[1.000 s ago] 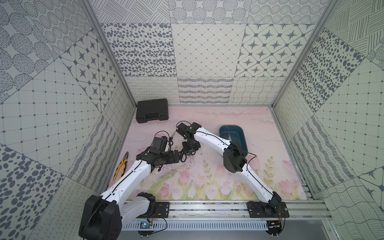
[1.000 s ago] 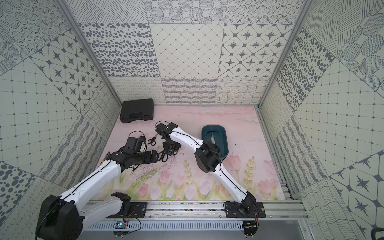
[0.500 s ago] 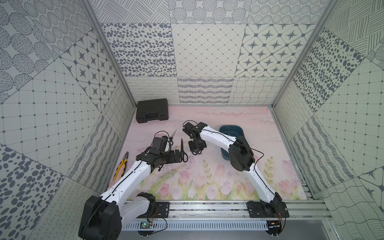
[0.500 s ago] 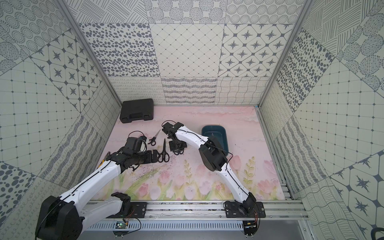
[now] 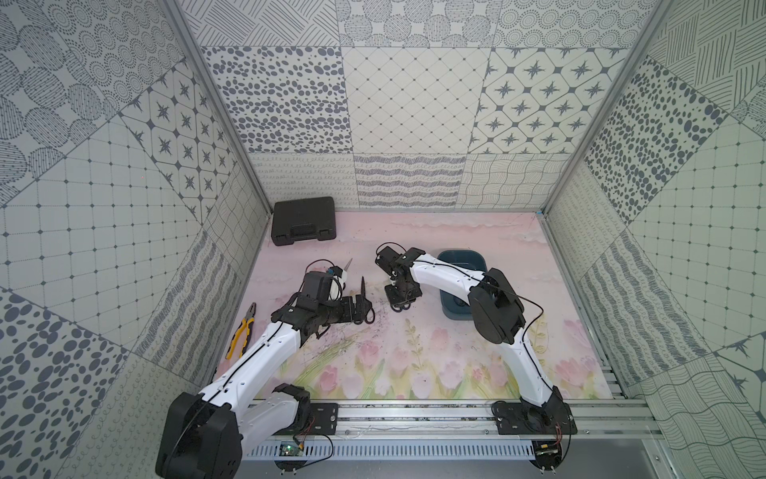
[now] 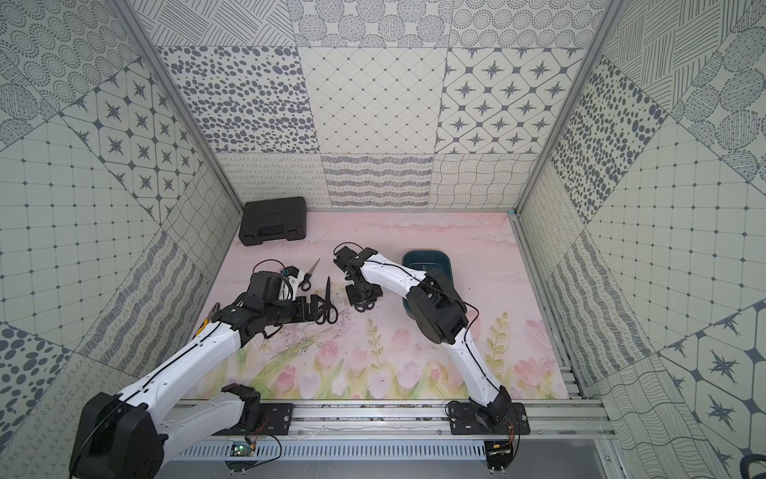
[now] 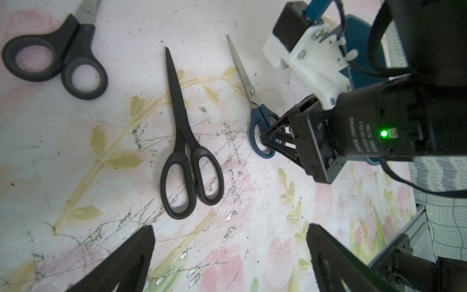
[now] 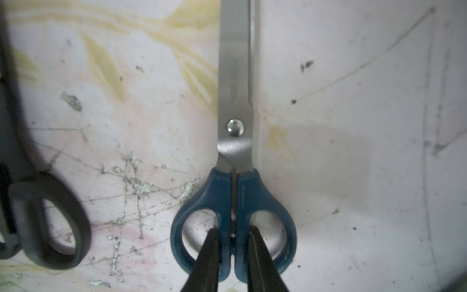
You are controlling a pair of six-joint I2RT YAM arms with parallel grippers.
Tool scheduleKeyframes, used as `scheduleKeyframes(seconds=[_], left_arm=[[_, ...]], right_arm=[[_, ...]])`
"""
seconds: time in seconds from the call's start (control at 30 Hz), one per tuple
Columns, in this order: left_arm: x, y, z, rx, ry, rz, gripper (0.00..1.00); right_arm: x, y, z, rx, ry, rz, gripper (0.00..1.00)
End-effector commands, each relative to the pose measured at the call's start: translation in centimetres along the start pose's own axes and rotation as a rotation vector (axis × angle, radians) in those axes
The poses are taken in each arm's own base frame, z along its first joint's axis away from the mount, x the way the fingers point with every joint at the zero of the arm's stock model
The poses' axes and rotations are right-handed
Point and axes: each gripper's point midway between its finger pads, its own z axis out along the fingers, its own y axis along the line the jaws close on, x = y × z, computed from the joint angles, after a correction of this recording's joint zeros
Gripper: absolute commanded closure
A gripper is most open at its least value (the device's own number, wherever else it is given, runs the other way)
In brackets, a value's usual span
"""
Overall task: Put the scissors into the storage box
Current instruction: Pick up the scissors from the center of the board, then place the scissors in the storage box.
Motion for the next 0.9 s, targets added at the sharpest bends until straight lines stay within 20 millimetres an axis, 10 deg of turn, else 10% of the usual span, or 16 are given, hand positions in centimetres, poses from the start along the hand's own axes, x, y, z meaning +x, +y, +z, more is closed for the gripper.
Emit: scheduleKeyframes(seconds=[0.0, 0.37, 0.63, 0.87], left_arm=[[-2.4, -4.8, -0.4, 0.175, -0.114, 0.112, 0.01], [-7.0, -9.4, -0.5, 0.209, -0.217, 0.231, 0.01], [-4.3, -18.3, 0.7, 0.404, -0.131, 0.475, 0.02], [-0.2, -24.6, 1.9, 0.569, -0.042, 0.667, 0.01]], right_arm=[[-2.2, 0.3, -4.3, -0.057, -0.179, -0.037, 1.0], [-3.6, -5.1, -10.8, -0.02, -0.336, 0.064, 1.0], [-1.7, -14.2, -12.5, 0.058, -0.376, 0.245, 1.0], [1.8, -19.2, -9.4, 0.035, -0.255, 0.344, 1.0]])
